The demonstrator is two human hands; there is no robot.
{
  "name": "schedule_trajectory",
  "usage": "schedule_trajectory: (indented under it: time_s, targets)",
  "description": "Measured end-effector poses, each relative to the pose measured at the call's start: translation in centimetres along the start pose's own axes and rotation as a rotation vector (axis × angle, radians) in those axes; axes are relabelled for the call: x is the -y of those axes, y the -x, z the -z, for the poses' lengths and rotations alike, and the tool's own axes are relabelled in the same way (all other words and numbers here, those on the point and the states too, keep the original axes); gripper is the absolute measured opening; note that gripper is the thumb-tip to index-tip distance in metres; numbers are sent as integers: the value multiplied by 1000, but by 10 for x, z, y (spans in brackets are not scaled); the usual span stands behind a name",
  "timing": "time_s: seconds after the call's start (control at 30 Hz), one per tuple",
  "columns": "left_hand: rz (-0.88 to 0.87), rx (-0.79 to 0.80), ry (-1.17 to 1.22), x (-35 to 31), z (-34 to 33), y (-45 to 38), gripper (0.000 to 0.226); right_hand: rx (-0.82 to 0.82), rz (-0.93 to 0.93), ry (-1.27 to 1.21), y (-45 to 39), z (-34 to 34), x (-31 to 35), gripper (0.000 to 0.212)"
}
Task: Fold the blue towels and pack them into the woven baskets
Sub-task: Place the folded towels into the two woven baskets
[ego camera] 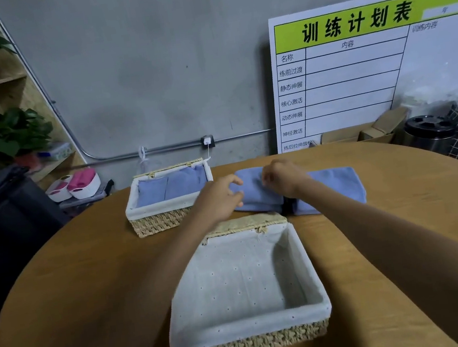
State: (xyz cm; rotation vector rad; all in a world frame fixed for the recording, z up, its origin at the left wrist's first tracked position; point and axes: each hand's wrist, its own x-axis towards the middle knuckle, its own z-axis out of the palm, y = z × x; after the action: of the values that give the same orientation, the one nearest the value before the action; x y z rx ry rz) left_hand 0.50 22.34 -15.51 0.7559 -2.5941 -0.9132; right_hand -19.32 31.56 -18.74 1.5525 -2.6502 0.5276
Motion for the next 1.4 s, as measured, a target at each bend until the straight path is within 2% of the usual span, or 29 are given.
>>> schedule_trajectory:
  time_s: [0.13, 0.2, 0.27, 0.33, 0.53, 0.6, 0.67, 0.77, 0.83, 0.9, 0.97, 1.03, 1.17, 1.23, 1.3, 1.4]
  targets:
    - [229, 211, 77, -5, -27, -44, 52, 61, -3, -6, -13, -9, -5, 18]
    - [382, 287, 147, -7, -35, -55, 57, 63, 25, 7, -15, -9, -8, 18]
    - [486, 272, 301, -6, -41, -63, 53, 55, 40, -4, -17, -8, -11, 15]
    - [518, 160, 457, -3, -47, -69, 47, 51, 34, -14, -19, -6, -14, 16]
    - [456, -101, 813, 0, -65, -85, 34, 45, 35, -78, -25, -7, -11, 13]
    - [433, -198, 829, -3, -71, -89, 24, 40, 41, -99, -25, -8, -10, 12]
    - [401, -295, 776, -2, -76, -94, 24, 6, 51, -145, -22, -7, -10, 12]
    - [284, -422, 699, -8, -68, -89, 29, -146, -7, -324, -18, 3, -12, 13]
    - [145, -478, 659, -21, -49, -73, 30, -315, -75, -469, -13, 15, -13, 16]
    - [15, -492, 655, -26, -27, -57, 31, -397, -134, -610, -3, 29, -6, 24]
    - [-61, -453, 727, -31, -2, -34, 33, -323, -189, -756, 12, 42, 10, 37]
    - [-77, -389, 872, -34, 18, -6, 35, -177, -223, -956, 29, 54, 32, 49]
    - [-109, -289, 1033, -33, 46, 51, 37, 299, -53, -1599, 68, 65, 77, 56]
    - [-77, -264, 1099, -28, 51, 73, 42, 436, -77, -1742, 88, 64, 94, 59]
    - [-15, -251, 1141, -24, 52, 89, 45, 430, -92, -1787, 102, 57, 106, 58]
    - [53, -210, 1146, -16, 48, 112, 40, 223, -127, -1714, 114, 40, 118, 53]
